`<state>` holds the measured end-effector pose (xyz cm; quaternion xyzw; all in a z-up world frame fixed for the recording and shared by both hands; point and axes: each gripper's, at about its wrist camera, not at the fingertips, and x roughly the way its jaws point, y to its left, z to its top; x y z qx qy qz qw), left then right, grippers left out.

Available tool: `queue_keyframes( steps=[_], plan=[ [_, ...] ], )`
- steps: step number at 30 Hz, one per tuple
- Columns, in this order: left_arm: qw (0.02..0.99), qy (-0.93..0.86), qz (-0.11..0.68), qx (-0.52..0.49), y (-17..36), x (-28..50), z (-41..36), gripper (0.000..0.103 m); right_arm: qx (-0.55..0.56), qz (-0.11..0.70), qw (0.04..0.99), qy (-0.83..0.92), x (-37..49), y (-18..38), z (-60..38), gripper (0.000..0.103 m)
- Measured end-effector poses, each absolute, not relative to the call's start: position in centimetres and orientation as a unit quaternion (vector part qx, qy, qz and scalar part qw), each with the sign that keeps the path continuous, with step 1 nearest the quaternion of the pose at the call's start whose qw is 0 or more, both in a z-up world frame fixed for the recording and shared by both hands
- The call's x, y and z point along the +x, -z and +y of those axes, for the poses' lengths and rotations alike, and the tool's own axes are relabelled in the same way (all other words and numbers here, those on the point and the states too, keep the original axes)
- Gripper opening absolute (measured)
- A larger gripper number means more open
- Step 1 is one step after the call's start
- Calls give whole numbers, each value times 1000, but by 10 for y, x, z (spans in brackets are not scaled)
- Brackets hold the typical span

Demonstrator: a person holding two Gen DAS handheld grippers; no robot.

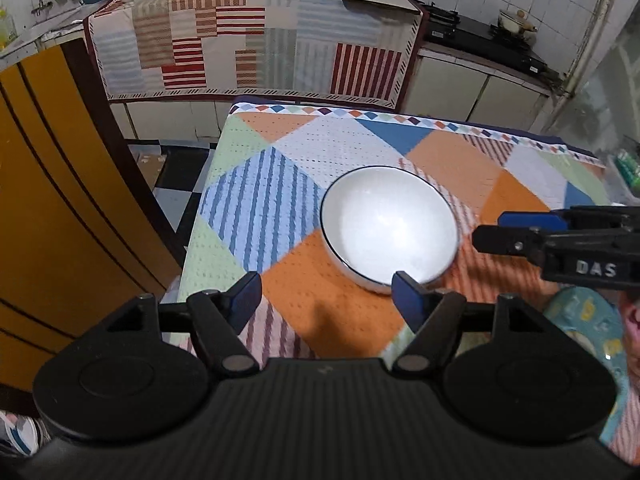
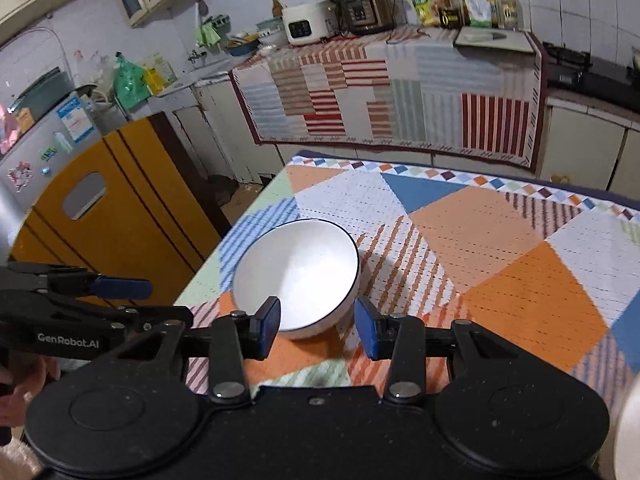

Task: Organize plates and bowls
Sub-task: 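Move the right tool to a white bowl and grasp its rim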

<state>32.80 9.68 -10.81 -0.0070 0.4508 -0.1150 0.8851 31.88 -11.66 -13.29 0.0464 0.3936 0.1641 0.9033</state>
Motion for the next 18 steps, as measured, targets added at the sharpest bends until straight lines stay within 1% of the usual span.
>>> queue_keyframes(
  steps=[7,9,11,13,16,18],
  plan=[
    [872,106,477,-22,132,362,92,71,48,413,898,-147,354,166,-111,45],
    [868,103,485,-21,139,368,88,71,56,414,897,-144,357,172,-114,44],
    [865,101,491,-20,145,371,85,71,61,416,897,-135,358,178,-118,40],
    [862,103,495,-26,149,373,83,71,77,414,897,-136,358,180,-123,40],
    [861,109,496,-38,152,374,82,67,81,413,897,-133,357,182,-126,39],
    [859,110,498,-49,155,376,81,60,78,414,897,-131,358,183,-125,39]
  ],
)
